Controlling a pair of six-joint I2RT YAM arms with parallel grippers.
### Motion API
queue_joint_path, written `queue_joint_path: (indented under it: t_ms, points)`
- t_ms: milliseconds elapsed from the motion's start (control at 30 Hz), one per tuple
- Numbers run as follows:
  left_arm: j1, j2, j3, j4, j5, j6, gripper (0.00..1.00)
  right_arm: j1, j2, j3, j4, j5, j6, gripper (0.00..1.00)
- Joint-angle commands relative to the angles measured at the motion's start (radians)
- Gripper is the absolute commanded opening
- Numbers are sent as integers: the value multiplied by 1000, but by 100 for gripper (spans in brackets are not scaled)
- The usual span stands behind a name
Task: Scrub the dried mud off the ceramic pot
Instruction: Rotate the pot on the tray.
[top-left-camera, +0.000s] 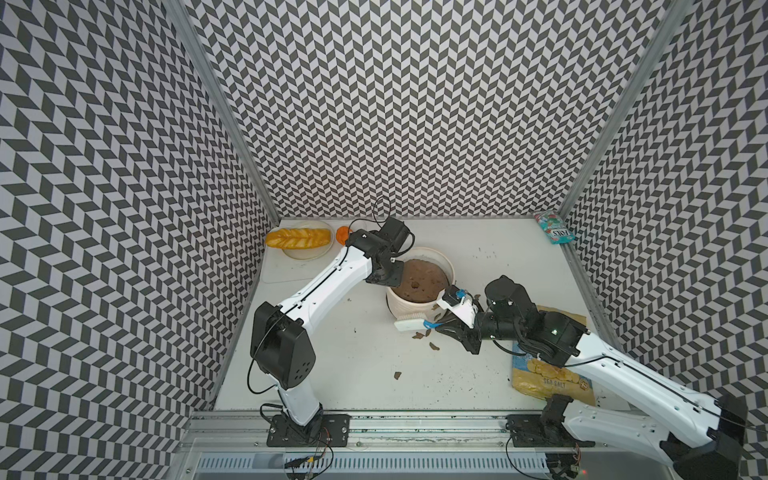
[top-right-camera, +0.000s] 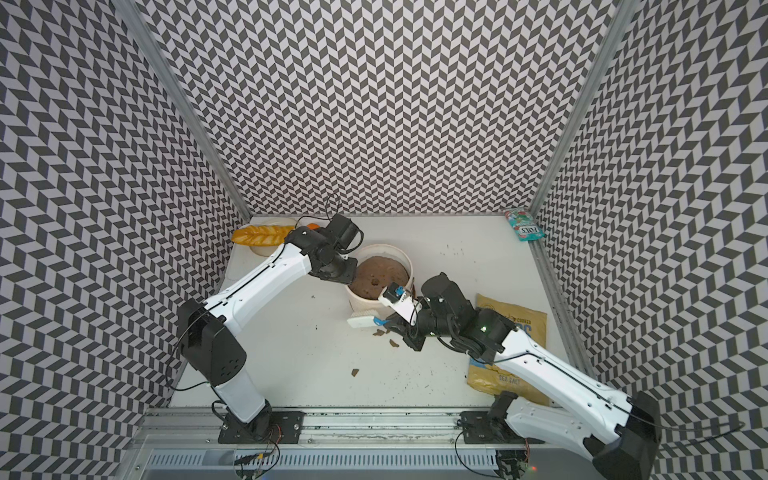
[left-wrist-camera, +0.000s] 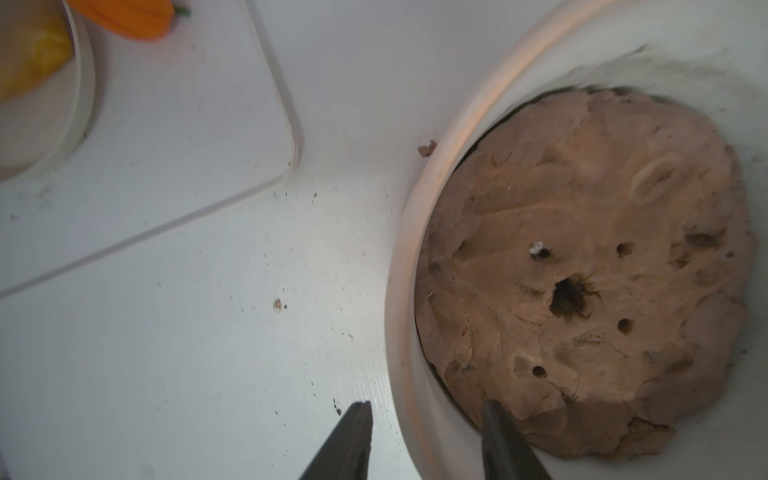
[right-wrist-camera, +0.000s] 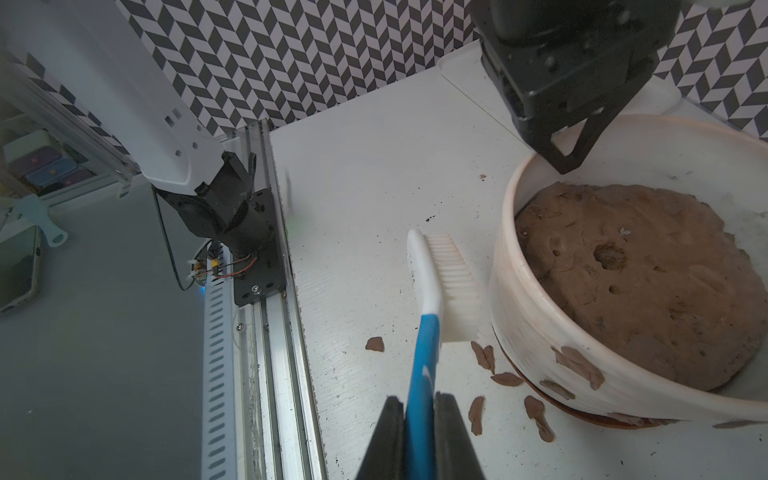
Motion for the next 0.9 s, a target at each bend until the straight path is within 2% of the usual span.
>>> queue_joint_path:
  t_ms: [0,233,433,867]
  points:
    - [-5,-50,-20,-16,-29,-99,42,-3,-37,-12,80,-28,20,0]
    - [-39,-40,-47,-23,6,-163,36,-2,-77,-50,114,-46,42,0]
    - [-73,1,8,-70,-10,-202,34,-3,-77,-57,115,24,65,0]
    - [-80,68,64,-89,-33,-183,24,-3,-66,-46,107,107,90,0]
